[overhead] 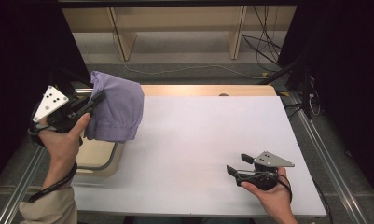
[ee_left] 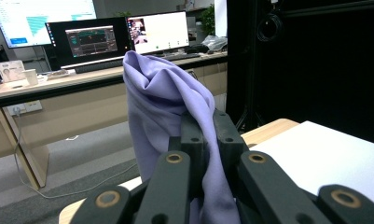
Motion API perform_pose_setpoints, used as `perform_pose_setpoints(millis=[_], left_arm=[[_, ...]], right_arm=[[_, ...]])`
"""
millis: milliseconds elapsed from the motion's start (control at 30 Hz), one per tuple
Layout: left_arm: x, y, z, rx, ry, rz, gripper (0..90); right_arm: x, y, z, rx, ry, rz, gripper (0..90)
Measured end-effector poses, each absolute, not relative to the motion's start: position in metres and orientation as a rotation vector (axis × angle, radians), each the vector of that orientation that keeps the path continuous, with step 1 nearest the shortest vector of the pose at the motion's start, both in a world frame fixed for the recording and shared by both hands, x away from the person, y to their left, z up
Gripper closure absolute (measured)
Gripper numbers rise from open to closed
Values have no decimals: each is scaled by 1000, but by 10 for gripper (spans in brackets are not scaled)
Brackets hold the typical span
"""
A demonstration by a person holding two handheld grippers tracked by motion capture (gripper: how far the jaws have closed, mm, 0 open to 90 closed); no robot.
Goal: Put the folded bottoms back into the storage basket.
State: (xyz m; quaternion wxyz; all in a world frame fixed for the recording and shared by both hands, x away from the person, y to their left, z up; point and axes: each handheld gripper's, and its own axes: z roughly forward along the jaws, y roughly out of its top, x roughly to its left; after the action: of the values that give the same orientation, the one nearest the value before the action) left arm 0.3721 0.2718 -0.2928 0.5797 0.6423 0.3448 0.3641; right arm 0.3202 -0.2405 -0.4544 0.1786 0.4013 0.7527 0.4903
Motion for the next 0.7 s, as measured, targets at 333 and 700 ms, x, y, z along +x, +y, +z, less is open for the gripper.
perform_pose_setpoints(millis=[333,700], left_arm=[[371,276,-291,1490,809,855,849],[370,279,-290,1487,812,863,849]], right_arm=[[320,-241,-454,1135,2129,1386,260],[320,-241,-454,1133,2130,1386,260]])
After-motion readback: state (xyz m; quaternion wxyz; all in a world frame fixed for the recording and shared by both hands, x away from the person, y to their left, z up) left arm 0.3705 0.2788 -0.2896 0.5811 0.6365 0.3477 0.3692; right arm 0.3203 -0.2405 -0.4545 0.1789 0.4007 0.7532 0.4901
